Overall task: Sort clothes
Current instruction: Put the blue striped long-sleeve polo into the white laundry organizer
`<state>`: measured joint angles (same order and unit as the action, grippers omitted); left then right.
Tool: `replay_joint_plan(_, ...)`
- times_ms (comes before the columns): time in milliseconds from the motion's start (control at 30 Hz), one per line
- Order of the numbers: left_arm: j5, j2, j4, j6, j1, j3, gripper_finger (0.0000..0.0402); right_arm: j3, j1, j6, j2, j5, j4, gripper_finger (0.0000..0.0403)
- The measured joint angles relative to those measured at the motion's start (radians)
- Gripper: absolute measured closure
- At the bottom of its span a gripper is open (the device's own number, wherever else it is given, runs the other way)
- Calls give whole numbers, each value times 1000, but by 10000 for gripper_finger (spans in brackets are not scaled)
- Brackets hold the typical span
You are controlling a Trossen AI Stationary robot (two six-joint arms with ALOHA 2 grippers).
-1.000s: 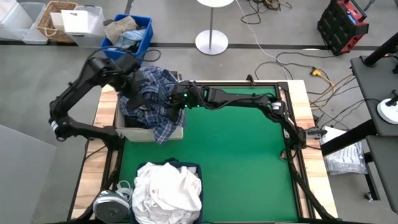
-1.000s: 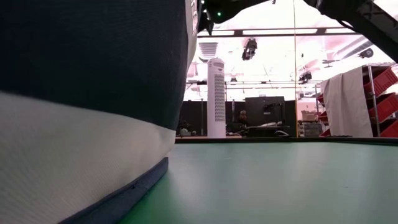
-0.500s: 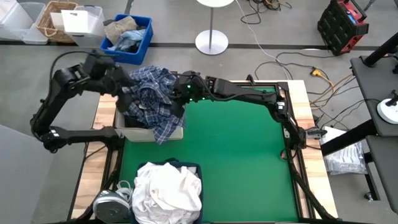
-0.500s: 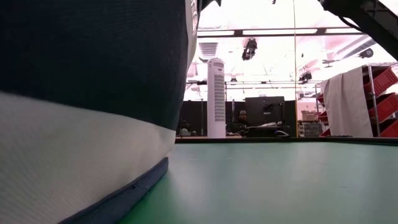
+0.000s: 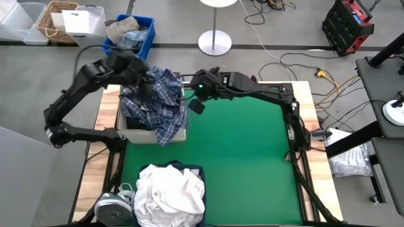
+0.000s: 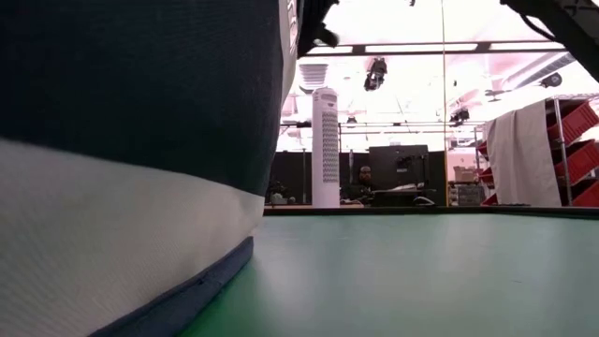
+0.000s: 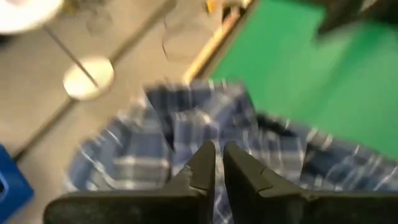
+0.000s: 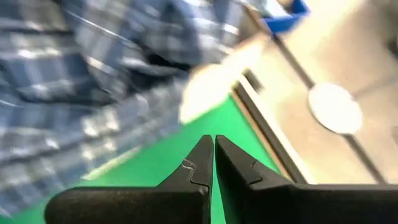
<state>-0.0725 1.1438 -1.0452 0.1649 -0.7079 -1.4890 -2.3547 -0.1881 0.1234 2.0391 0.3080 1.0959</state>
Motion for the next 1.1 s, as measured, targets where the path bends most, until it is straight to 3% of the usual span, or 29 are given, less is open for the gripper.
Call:
replay_joint_plan(233, 33, 100, -180, 24, -3, 74, 399, 0, 14, 39, -68, 118, 106, 394)
replay_joint_plan(467, 35, 152, -64, 16, -4, 235, 401, 1, 13, 42, -82, 207, 103, 394)
replay_joint_plan(800, 29, 222, -46, 2, -4, 342, 401, 1, 13, 42, -82, 211, 103, 394)
replay_joint_plan(1100, 31, 309, -35, -21, -6, 353, 401, 2, 13, 59, -82, 211, 102, 394)
